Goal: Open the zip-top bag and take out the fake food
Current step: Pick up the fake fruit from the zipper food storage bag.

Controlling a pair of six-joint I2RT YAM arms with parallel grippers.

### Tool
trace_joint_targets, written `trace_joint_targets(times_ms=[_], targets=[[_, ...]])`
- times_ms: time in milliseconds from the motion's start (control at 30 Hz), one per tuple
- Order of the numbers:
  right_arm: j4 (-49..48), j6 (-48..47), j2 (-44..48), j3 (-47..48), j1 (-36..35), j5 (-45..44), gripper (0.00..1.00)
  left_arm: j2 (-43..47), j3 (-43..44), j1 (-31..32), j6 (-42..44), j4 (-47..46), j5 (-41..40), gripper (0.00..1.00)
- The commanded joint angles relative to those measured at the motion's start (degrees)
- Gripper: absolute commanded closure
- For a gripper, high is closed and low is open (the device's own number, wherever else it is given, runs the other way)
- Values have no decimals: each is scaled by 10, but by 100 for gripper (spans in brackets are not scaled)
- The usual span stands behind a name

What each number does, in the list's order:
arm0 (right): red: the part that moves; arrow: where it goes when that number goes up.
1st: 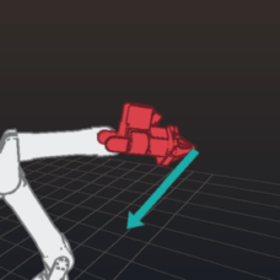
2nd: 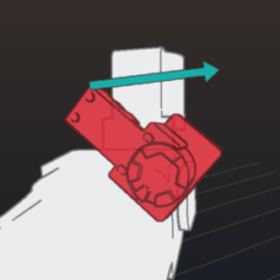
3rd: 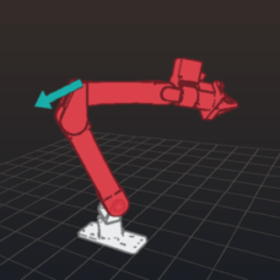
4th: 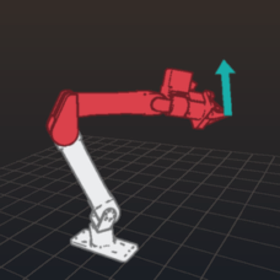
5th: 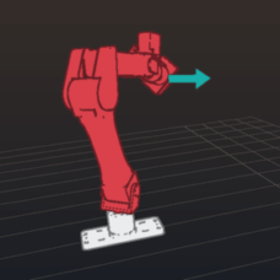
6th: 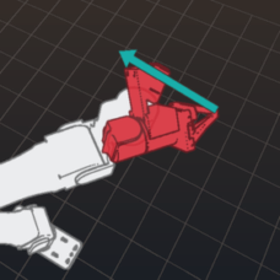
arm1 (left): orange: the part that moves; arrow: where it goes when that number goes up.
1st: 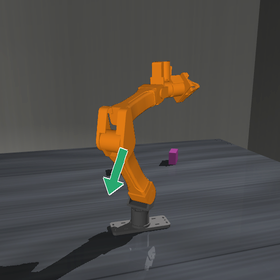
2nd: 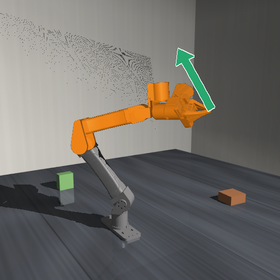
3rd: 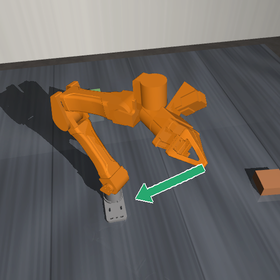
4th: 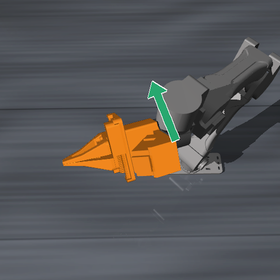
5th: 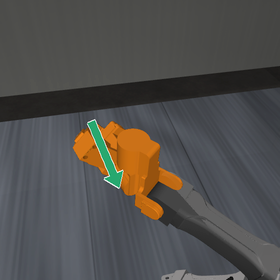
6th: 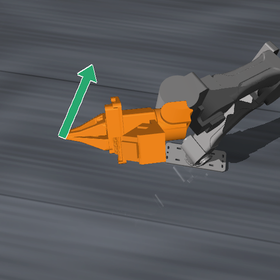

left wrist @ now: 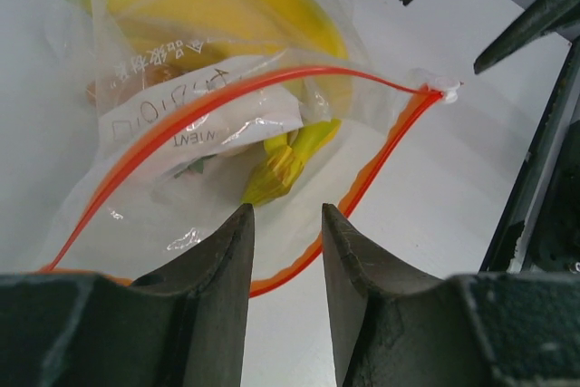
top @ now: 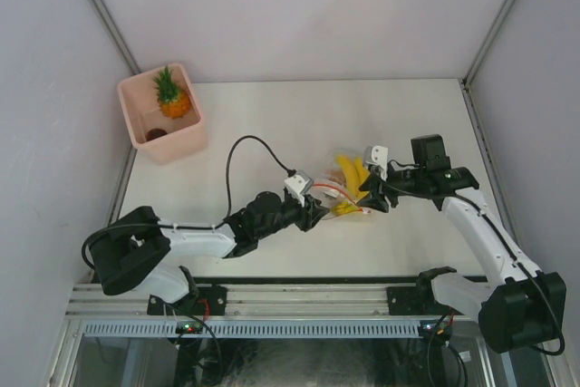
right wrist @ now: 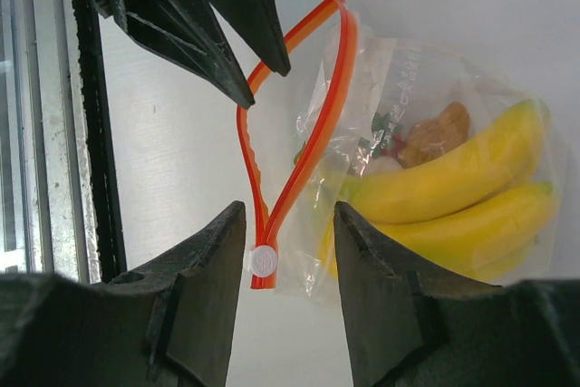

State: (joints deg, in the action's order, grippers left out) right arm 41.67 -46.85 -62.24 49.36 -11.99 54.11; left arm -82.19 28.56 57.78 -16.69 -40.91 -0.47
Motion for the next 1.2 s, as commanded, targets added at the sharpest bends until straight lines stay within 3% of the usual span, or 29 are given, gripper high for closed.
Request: trace_joint_targets(times_ms=[0,267,600,900,1167], targets=[[2,-17,-1,15,-8,9,56,-20,38,5,-15,-44,-30,60],[-97,75,2,-15,-62,-48,56,-61,62,9,-36,-45,-37,58],[-147,117,-16,-25,-105,-154,56,-104,77,11,-52,-62,-43,55],[-145,112,-12,-25,-107,-168,84,-138,92,13,-58,-81,-50,51],[-134,106,-7,-21,-107,-146,96,-159,97,20,-49,-101,-44,48]])
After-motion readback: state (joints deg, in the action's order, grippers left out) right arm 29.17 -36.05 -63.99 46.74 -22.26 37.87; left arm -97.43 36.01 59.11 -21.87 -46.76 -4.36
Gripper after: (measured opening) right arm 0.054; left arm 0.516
